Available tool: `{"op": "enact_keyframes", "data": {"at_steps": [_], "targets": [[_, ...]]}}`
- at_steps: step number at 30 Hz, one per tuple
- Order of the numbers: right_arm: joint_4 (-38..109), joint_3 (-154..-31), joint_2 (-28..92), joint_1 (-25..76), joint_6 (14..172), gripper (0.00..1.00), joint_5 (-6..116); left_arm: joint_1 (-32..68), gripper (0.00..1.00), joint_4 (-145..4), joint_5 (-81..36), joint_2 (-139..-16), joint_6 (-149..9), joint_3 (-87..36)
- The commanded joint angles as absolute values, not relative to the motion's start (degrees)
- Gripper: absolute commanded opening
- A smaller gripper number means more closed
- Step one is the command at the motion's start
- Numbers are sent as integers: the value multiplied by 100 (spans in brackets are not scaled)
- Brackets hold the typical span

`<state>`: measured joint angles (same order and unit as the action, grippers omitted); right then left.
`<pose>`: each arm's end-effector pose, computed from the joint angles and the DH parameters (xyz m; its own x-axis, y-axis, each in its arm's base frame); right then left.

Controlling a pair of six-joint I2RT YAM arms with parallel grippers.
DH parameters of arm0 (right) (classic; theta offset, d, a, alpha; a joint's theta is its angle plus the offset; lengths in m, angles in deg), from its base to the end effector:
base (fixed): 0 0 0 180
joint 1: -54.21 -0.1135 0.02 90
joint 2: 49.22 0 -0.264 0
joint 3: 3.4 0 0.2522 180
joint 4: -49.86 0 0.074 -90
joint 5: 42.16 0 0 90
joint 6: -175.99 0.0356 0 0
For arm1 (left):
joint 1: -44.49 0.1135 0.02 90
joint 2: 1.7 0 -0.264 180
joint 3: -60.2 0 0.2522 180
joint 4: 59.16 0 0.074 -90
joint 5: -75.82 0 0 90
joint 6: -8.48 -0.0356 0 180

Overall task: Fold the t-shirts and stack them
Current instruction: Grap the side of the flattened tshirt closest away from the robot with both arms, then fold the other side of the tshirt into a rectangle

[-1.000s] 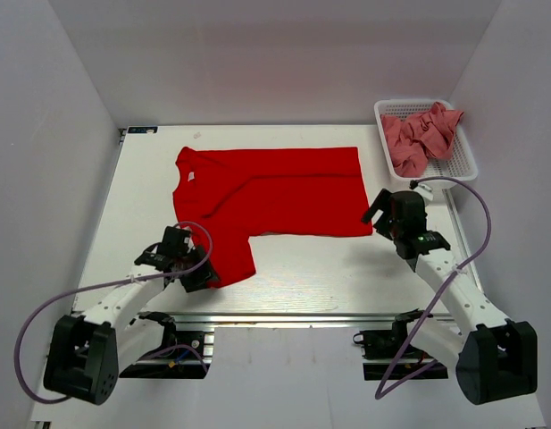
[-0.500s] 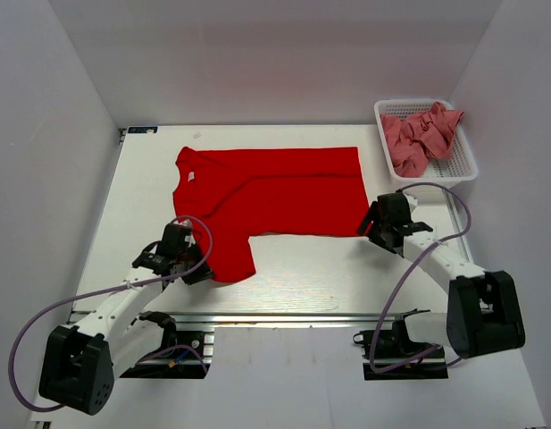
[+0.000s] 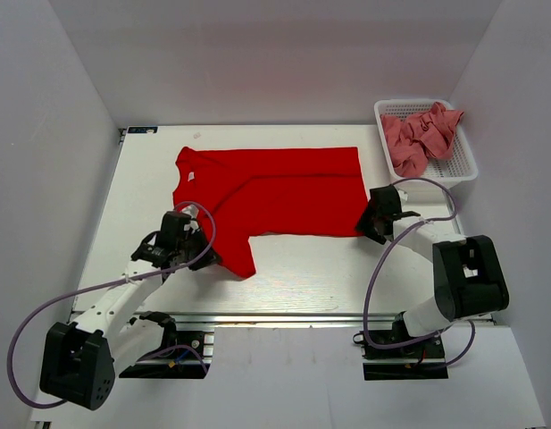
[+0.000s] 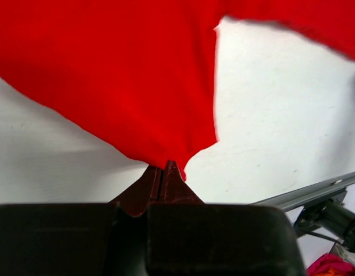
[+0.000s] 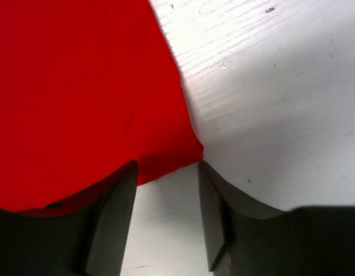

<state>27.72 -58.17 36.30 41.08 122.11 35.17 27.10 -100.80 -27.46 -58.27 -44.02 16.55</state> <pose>0.2761 0.0564 0.1610 -0.6820 0.4315 -0.5905 0.3829 0.8986 0.2144 0.1725 -0.0626 0.1889 -0.8713 -0.3480 -0.3461 -0.1417 0.8535 -0.5015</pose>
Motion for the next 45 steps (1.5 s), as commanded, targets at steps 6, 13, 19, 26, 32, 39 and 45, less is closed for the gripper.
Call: {"op": "enact_keyframes", "data": {"at_steps": [6,13,19,26,32,39,45], "targets": [[2670,-6057,3701,4111,12247,16,3738,2683,0,-9631,-2420,-6023,-4724,716],[2537,-6400,3727,4093,11984,0,3439,2735,0,-9524,-2315,-6682,-4952,-13],[2406,-6760,3665,4102,11737,0,3465,2806,0,-9393,-1956,-7085,-5005,-602],[2196,-7357,3919,4102,11500,0,3597,2858,0,-9524,-1315,-7964,-5259,-1769],[1932,-8173,4393,4111,11315,0,3404,2858,0,-9524,-470,-8641,-5699,-2781],[1677,-8869,4896,4137,11139,0,3219,3025,0,-9410,-416,-9608,-6428,-3652],[1457,-9606,5395,4137,11033,0,2737,3253,0,-9174,-364,-10197,-6789,-4083]]}}
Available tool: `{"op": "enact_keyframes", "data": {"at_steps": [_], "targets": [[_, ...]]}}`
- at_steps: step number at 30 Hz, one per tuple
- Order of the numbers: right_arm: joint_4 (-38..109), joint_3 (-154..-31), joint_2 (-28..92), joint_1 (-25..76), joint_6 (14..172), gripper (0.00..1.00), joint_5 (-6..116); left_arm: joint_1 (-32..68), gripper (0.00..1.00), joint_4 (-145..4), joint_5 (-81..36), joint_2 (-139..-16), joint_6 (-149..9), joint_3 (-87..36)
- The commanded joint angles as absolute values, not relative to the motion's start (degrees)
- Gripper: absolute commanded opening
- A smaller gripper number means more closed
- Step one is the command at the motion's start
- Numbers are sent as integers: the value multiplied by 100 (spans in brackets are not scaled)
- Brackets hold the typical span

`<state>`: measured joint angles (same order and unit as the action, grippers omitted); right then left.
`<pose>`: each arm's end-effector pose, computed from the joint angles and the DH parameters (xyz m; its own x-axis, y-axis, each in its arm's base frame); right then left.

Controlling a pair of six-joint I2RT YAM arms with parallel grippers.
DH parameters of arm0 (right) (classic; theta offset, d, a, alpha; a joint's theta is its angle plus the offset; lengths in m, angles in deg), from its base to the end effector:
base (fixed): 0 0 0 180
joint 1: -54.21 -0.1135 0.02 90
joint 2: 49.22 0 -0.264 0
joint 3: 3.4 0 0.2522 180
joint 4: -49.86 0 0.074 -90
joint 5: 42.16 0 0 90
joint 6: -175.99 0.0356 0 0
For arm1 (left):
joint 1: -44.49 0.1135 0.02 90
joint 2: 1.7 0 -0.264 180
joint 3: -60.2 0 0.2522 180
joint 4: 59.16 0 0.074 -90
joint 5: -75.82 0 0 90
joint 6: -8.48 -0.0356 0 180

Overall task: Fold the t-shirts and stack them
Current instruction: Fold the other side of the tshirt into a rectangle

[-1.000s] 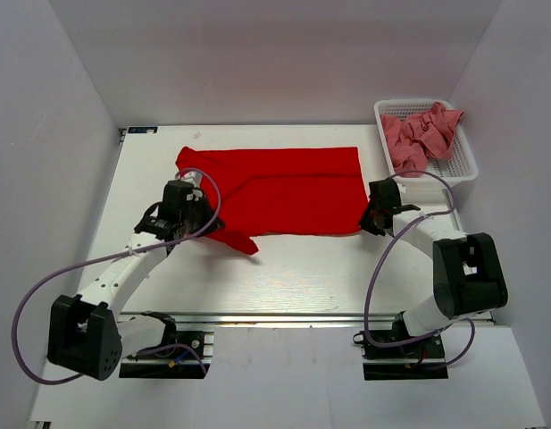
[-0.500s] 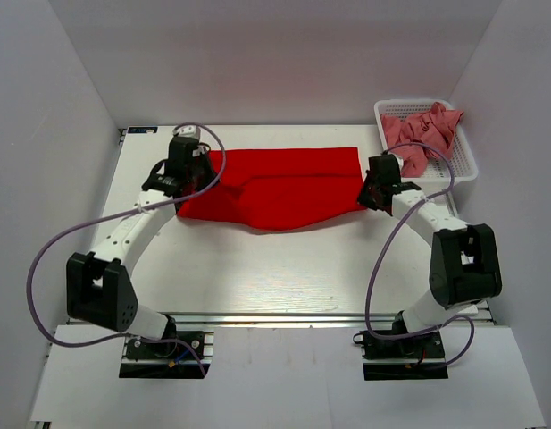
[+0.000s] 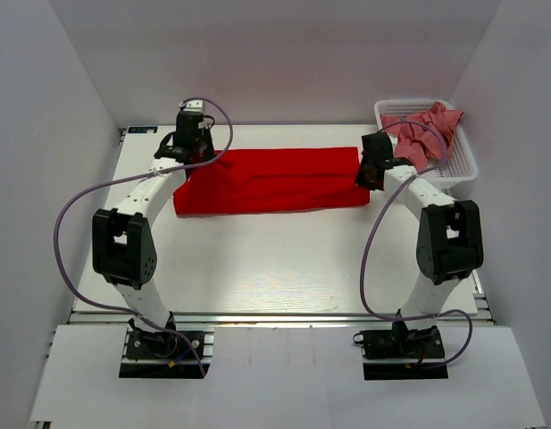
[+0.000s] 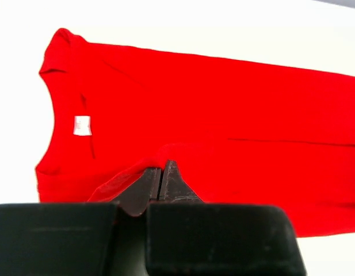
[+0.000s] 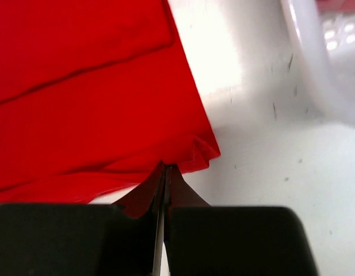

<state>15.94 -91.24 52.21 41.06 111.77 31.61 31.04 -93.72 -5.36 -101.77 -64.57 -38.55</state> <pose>0.3826 0.0792 0.2332 -0.6616 0.2743 -0.6979 0.2811 0.9535 0.1082 0.3969 -0.0893 0.3036 -0.5770 -0.1582 -0.8012 -0.0619 0.9867 -0.1503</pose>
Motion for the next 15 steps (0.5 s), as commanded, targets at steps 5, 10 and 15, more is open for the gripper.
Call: {"op": "enact_keyframes", "data": {"at_steps": [5,10,15], "targets": [[1237,-10152,5871,4208,10893,0,2604,3464,0,-8752,-504,-10689,-6982,-4276],[1018,-10907,6573,4278,10893,0,2665,3623,0,-8426,-882,-11313,-7035,-4715],[1000,-11348,6987,4348,10849,0,2911,3781,0,-8495,-1084,-12077,-7035,-5487]]}}
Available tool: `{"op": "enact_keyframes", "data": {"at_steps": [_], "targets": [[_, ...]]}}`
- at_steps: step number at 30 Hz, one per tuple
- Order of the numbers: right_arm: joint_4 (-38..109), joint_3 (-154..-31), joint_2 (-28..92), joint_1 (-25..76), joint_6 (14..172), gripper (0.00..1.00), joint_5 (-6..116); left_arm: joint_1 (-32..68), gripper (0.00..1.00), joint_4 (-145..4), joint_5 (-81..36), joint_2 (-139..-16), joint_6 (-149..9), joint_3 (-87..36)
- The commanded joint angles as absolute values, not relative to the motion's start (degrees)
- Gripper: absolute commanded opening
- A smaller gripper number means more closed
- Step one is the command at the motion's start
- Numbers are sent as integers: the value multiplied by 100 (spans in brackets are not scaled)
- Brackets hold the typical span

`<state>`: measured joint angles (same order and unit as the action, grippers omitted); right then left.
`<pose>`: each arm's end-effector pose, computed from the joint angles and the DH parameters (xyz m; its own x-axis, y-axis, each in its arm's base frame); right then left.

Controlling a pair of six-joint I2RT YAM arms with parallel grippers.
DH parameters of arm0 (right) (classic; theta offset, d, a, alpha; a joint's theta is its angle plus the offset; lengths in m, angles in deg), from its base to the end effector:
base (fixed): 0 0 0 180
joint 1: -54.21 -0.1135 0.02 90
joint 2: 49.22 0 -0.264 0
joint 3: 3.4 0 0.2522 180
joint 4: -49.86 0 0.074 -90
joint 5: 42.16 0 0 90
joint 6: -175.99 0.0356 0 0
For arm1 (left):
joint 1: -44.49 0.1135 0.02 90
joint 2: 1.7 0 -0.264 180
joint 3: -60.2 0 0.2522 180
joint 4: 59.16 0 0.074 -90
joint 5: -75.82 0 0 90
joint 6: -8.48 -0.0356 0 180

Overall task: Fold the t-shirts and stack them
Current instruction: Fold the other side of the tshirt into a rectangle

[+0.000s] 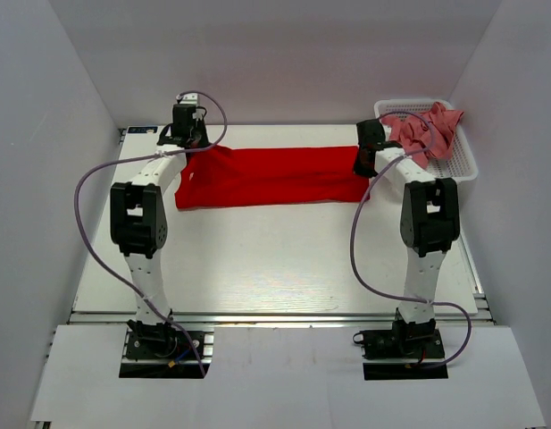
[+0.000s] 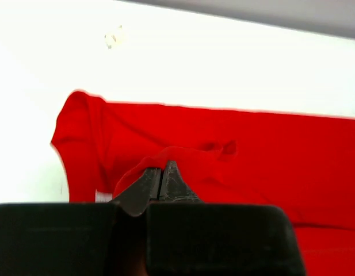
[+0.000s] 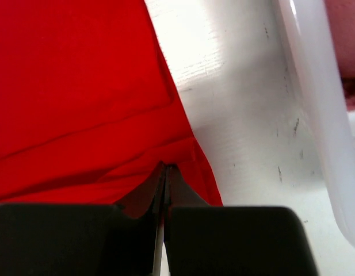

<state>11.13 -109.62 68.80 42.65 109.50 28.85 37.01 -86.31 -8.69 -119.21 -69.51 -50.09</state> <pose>0.4523 0.0807 0.2119 -0.6883 0.2442 -0.6831 0.3138 0.9492 0.0232 0.4788 -0.0594 0.2542 -0.5582 -0.1356 -0.8186 -0.0663 0.9907 -0.1189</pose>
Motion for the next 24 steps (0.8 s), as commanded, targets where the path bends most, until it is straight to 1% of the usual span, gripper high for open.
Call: {"op": "enact_keyframes", "data": {"at_steps": [1,3,4,5,6,7,8,9,11,12,14,16,18,19,21,23,24], "targets": [[991,-11462,7136,4374,10831,0,2964,3781,2,-8557,-1084,-12218,-7035,-5603],[1000,-11708,7312,4401,10596,0,3096,3843,24,-8558,-1155,-12605,-7035,-5876],[1000,-11796,7374,4375,10550,0,3087,3904,32,-8558,-1155,-12728,-7035,-5963],[939,-11953,7479,4366,10507,0,3070,3904,58,-8740,-1094,-12860,-7035,-6269],[895,-12129,7575,4375,10341,12,3157,3956,74,-8864,-1006,-13122,-6983,-6455],[894,-12200,7611,4366,10261,25,3271,3957,99,-8987,-788,-13238,-6913,-6630],[877,-12366,7612,4357,10225,34,3254,3957,100,-9206,-786,-13335,-6912,-6945],[885,-12394,7603,4331,10060,47,3280,4018,100,-9269,-786,-13405,-6851,-7053],[990,-12403,7455,4304,9927,56,3421,4019,100,-9330,-899,-13406,-6772,-7124],[1043,-12377,7427,4278,9830,62,3473,4019,100,-9270,-987,-13345,-6772,-7124],[1061,-12342,7322,4269,9751,67,3807,4019,100,-9200,-1163,-13083,-6772,-6897],[1140,-12307,7225,4164,9566,75,4140,4019,100,-9120,-1329,-12880,-6711,-6556],[1323,-12254,7190,4094,9330,80,4300,4019,100,-9120,-1453,-12573,-6710,-6282],[1368,-12271,7242,4059,9250,85,4352,3958,100,-9172,-1514,-12467,-6649,-6002],[1300,-12585,7452,3997,9258,86,4327,3904,100,-9243,-1664,-12299,-6649,-5711],[1184,-12745,7585,3970,9284,90,4370,3852,100,-9182,-2111,-12071,-6439,-5184],[1202,-12816,7690,3944,9267,90,4440,3852,100,-9095,-2322,-12009,-6386,-4982]]}}
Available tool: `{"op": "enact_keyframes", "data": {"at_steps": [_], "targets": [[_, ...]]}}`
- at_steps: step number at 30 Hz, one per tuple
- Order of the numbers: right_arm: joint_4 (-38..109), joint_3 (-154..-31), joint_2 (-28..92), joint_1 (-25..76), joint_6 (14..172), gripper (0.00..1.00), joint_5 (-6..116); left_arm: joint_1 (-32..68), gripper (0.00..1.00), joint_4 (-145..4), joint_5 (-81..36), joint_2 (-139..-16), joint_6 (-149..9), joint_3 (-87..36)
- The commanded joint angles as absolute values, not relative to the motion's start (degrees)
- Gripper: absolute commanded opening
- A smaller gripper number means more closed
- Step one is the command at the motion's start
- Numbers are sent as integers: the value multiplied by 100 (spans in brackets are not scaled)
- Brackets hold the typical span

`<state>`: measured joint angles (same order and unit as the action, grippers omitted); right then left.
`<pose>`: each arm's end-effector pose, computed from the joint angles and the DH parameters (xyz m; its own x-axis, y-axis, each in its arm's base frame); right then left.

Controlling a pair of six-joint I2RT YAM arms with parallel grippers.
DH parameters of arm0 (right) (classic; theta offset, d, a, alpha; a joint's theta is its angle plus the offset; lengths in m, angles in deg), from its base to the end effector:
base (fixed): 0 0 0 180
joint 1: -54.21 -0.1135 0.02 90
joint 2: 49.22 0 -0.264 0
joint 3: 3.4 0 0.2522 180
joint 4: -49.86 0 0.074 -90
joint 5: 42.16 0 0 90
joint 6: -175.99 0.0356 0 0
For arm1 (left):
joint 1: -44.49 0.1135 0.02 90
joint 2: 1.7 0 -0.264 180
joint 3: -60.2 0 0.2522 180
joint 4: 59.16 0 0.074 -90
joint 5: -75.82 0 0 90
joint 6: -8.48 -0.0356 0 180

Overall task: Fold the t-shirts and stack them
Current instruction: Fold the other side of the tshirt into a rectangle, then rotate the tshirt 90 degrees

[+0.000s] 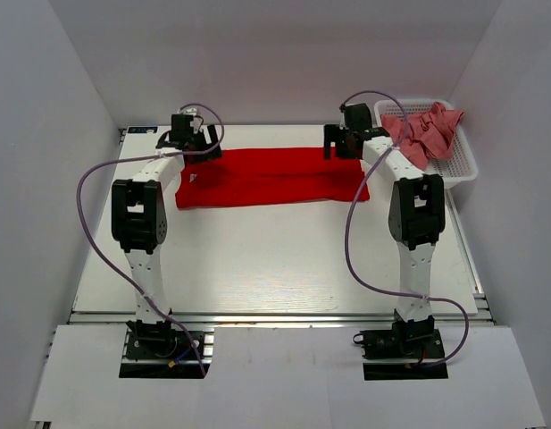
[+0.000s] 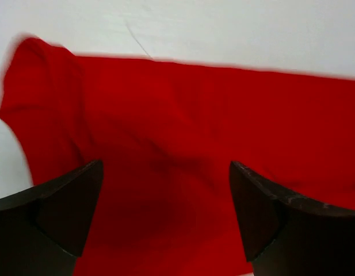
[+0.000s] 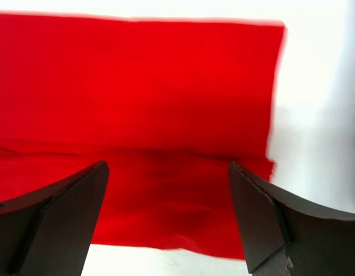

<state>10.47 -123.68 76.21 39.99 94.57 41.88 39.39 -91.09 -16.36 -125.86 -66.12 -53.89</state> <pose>0.4877 0.1198 0.2292 -0.6981 -0.0238 -0.7156 -0.0692 0.9970 0.0343 0.4959 -0.0456 0.2145 -0.6736 -0.2063 -0.7097 -0.0642 0.9730 -0.2219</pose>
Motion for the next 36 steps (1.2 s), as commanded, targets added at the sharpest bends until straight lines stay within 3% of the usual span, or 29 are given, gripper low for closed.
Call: {"op": "enact_keyframes", "data": {"at_steps": [1,7,13,17,18,20,21,27,32,36], "targets": [[1385,-12834,7778,3944,9284,90,4580,3852,100,-8920,-2585,-12009,-6385,-4632],[1167,-13571,8673,3970,9661,90,4941,3799,100,-9109,-2781,-12245,-5990,-4285],[939,-13047,8667,3997,9864,90,5240,3860,100,-9516,-2272,-12755,-5937,-4803],[1541,-11264,7589,3901,9961,90,5539,3983,100,-10082,-2140,-13746,-6094,-6276],[1632,-10225,7176,3848,9944,90,5635,3983,100,-10270,-2139,-14297,-6156,-7177],[1834,-9550,6317,3655,9961,90,5873,3983,100,-10316,-2304,-14766,-6218,-7833],[2026,-8494,6111,3593,9970,90,5891,3983,100,-10255,-2384,-14960,-6218,-8254],[2546,-6437,4713,2118,10663,88,7243,3703,100,-9035,-3262,-15761,-5823,-8635],[2879,-6365,4272,746,10481,88,7533,3290,100,-8540,-3668,-16358,-5349,-9188],[3161,-6970,4674,-35,9962,90,8096,3131,100,-8197,-3642,-16482,-5225,-9076]]}}
